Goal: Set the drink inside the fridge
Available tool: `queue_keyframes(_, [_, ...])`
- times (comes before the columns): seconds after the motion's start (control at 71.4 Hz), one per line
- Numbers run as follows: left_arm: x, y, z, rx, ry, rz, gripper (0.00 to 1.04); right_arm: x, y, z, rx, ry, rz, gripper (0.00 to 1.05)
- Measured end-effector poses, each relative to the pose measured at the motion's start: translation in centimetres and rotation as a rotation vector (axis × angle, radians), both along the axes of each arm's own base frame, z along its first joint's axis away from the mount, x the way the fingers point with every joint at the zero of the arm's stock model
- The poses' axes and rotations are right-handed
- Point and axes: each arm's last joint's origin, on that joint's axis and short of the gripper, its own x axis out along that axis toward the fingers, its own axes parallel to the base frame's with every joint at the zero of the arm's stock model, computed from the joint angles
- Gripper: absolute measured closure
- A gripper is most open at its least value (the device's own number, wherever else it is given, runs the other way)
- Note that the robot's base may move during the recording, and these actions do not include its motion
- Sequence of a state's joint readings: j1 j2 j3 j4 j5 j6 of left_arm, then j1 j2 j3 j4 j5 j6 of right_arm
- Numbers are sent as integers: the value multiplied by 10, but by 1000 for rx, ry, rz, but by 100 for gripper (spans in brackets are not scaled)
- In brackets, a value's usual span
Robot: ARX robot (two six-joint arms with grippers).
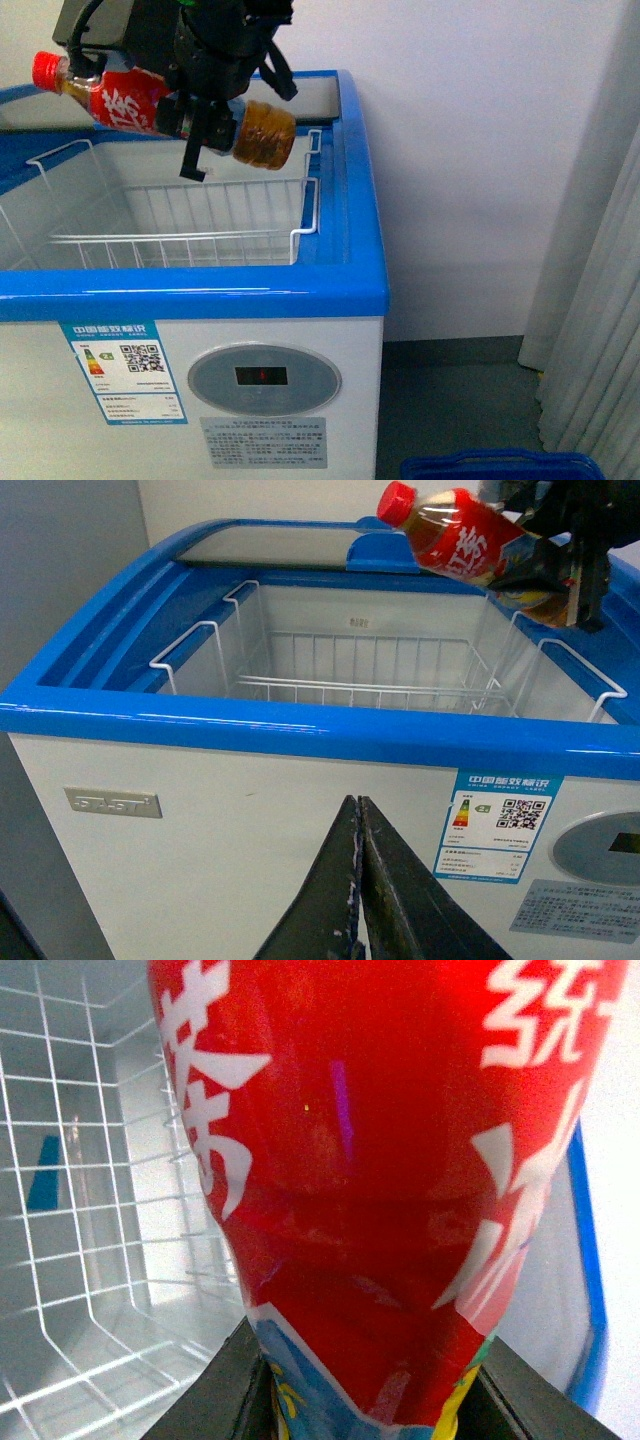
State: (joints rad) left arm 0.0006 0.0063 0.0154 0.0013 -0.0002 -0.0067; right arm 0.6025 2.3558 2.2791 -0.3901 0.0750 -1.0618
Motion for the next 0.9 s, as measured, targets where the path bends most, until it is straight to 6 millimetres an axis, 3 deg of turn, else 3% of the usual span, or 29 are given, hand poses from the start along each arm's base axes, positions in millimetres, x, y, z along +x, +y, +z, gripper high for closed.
queue_keyframes(0.182, [0, 0, 0, 0, 0, 0, 102, 3, 18, -8, 10, 10, 8, 70])
queue_keyframes(0.392, [0, 0, 0, 0, 0, 0, 102, 6, 20, -15, 23, 7, -24, 70])
queue_keyframes(0.672, [0, 0, 0, 0, 0, 0, 102, 4, 24, -51, -10, 70, -33, 70])
queue_keyframes(0.896, [0, 0, 0, 0, 0, 0, 102, 8, 26, -59, 4, 47, -60, 70])
